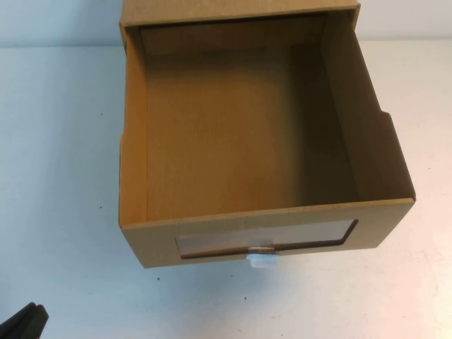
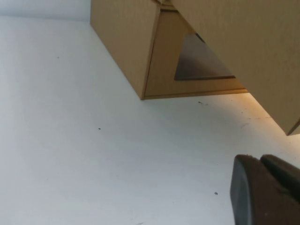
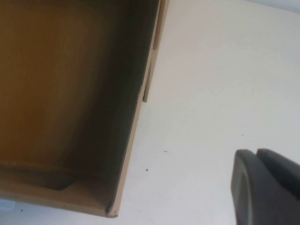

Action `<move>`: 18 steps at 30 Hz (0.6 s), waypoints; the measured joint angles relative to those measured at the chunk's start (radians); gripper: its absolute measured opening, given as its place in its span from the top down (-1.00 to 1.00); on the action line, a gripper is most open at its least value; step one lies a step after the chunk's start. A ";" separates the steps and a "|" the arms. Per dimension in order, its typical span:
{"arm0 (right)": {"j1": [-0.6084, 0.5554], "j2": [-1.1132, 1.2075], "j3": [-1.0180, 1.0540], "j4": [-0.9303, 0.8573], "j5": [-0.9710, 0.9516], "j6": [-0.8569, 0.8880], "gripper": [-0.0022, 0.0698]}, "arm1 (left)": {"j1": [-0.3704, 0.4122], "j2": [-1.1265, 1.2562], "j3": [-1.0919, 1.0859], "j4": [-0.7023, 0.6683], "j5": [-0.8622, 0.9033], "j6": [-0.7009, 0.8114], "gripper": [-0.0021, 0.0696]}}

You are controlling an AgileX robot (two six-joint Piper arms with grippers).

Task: Open the shoe box
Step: 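Pull the top drawer of the cardboard box fully open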

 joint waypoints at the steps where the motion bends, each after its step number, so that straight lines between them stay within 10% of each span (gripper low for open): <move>1: 0.000 0.000 0.000 0.000 0.005 0.000 0.98 | 0.000 0.000 0.000 0.000 0.000 0.000 0.95; 18: -0.001 0.000 0.000 -0.116 -0.006 0.000 0.98 | 0.000 0.000 0.000 0.000 0.000 0.000 0.95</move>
